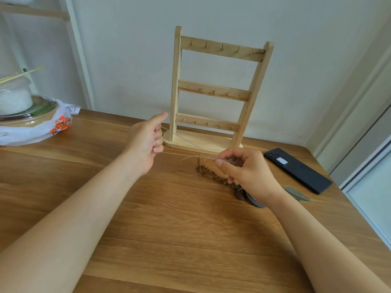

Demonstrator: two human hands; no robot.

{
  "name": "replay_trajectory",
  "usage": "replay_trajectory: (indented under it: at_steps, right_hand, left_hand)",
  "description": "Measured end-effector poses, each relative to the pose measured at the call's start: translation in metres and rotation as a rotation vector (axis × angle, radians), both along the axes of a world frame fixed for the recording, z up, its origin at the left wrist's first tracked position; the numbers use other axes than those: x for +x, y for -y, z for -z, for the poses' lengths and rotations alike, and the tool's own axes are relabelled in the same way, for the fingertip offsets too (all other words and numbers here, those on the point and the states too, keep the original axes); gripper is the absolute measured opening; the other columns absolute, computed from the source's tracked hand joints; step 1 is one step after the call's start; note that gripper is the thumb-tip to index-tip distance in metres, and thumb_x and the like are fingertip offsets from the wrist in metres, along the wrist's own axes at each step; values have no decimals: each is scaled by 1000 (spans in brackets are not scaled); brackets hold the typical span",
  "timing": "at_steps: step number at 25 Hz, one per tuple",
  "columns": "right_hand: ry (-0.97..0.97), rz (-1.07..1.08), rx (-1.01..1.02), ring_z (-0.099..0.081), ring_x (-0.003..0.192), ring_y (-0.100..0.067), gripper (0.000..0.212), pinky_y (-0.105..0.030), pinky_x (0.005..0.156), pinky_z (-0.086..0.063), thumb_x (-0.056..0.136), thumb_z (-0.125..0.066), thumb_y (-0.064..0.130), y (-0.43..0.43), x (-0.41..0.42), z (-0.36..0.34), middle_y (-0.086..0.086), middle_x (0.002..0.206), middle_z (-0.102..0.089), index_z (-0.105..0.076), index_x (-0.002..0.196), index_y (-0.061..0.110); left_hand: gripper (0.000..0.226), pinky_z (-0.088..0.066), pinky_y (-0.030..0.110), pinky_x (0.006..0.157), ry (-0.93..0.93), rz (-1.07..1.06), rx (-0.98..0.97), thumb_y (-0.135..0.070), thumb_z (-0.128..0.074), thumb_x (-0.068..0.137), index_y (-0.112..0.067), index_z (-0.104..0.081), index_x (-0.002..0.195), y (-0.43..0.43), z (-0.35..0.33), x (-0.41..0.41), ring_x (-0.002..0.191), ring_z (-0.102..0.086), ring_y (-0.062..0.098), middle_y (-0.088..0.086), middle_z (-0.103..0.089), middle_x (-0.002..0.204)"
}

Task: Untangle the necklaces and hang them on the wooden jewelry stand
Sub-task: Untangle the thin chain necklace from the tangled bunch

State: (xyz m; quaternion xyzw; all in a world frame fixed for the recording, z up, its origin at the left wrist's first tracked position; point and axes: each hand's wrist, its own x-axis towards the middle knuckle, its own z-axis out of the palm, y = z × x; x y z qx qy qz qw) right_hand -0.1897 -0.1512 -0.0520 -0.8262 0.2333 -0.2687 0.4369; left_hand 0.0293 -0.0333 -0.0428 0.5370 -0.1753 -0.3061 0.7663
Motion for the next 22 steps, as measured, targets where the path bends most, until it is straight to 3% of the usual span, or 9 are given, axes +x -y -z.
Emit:
replay_trajectory:
  at_steps: [3, 7, 10, 13, 16, 17, 19, 22]
  right_hand:
    - [-11, -6, 43, -52, 54, -19, 8, -35, 54, -47, 89, -75, 21, -3, 2, -1, -17, 67, -62, -73, 82, 17]
    - [-171, -21, -101, -48, 41, -4, 10, -16, 45, -37, 83, -76, 13, -2, 3, 0, 12, 50, -56, -71, 76, 16]
    - [-257, -53, -110, -44, 36, -4, 8, -14, 40, -33, 79, -73, 5, -3, 2, -4, 13, 45, -51, -70, 72, 8]
    - [-327, -158, -35, -42, 42, -7, 11, -21, 44, -35, 76, -71, 1, -6, -1, -9, 6, 50, -51, -68, 68, 7]
    - [-288, -191, 81, -42, 51, -25, 14, -36, 52, -37, 78, -69, 0, -4, -3, -9, -2, 50, -50, -70, 68, 10]
    - [-258, -186, 111, -40, 53, -28, 16, -40, 53, -37, 80, -69, 0, -3, -3, -9, -3, 48, -49, -70, 68, 11]
    - [-204, -189, 143, -38, 52, -28, 14, -39, 50, -34, 83, -70, 0, -5, -4, -7, -2, 47, -47, -71, 72, 8]
    - [-161, -190, 137, -37, 45, -21, 8, -28, 42, -29, 84, -71, 0, -7, -3, -7, 0, 47, -46, -71, 77, 0]
  left_hand:
    - [45, -21, 22, 41, 33, -6, -1, -29, -71, 91, -24, -50, 52, 0, -2, -4, 43, -23, 9, -7, -28, 49]
    - [56, -20, 24, 44, 90, -22, 9, -24, -71, 92, -26, -58, 37, -1, -5, -7, 46, -23, 10, -5, -28, 53]
    - [51, -21, 25, 46, 180, -54, 7, -23, -73, 90, -25, -50, 44, 1, -1, -8, 47, -24, 12, -4, -28, 53]
    - [49, -27, 20, 45, 441, -70, -26, -23, -74, 89, -18, -42, 52, 0, 4, -8, 44, -27, 10, -6, -30, 47]
    - [41, -34, 25, 57, 818, 56, -25, -42, -74, 81, -7, -59, 69, -6, 5, -5, 57, -40, 16, 13, -45, 58]
    - [45, -34, 29, 62, 960, 120, 71, -55, -72, 75, -11, -67, 80, -6, 5, -6, 66, -43, 18, 14, -49, 68]
    - [62, -35, 32, 76, 1223, 178, 362, -79, -64, 61, -32, -69, 101, -3, 12, -13, 86, -44, 15, -2, -49, 88]
    - [78, -25, 33, 84, 1402, 29, 541, -92, -53, 52, -44, -62, 113, 3, 17, -27, 101, -34, 12, -10, -39, 98]
